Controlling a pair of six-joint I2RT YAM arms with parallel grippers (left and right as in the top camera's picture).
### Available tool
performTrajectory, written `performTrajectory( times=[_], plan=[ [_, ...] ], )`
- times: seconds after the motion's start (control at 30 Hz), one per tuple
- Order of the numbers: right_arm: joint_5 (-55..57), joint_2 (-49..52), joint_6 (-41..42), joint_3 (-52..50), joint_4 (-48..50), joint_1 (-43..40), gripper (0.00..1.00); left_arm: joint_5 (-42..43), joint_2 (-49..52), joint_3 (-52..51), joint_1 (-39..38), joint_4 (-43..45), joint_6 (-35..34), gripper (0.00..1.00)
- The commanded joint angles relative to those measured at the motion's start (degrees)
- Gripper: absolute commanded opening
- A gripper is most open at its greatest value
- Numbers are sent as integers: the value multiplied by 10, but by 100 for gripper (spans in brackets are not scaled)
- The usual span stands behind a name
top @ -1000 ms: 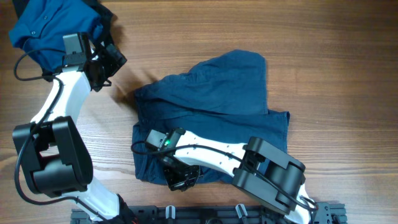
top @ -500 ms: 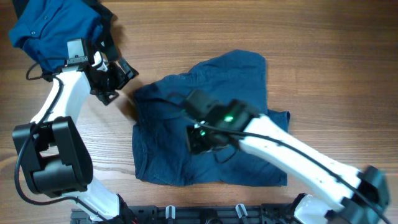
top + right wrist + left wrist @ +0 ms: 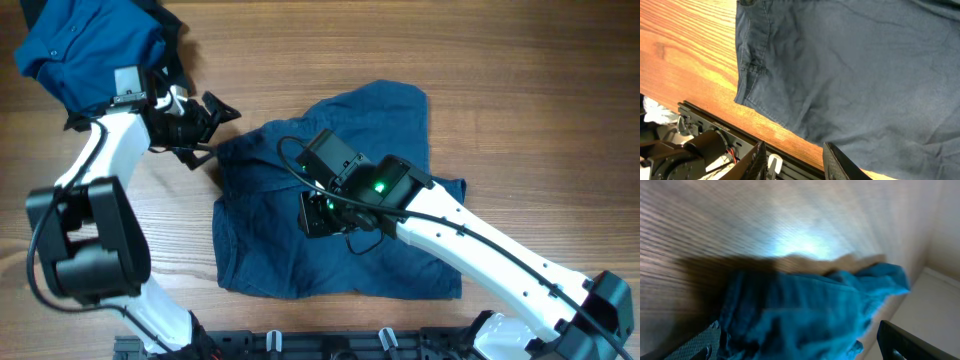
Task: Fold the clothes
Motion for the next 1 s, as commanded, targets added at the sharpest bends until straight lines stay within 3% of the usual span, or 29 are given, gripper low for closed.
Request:
performTrajectory(
  times=[0.0,0.3,0.47,0.6,0.8,0.97],
  plan=[
    [10,3,-6,1,1,0,37,15,55,-4,-1,12,-11,100],
    [10,3,-6,1,3,0,37,7,69,-4,0,30,3,100],
    [11,3,-6,1,6,0,37,69,69,-4,0,43,3,100],
    [45,5,-6,-8,12,0,39,71,67,-2,0,40,6,96],
    [19,21,10,-88,111,0,41,71,67,-2,0,49,5,80],
    [-33,60,39,-155,221,0,39,91,67,-2,0,67,3,78]
  ],
)
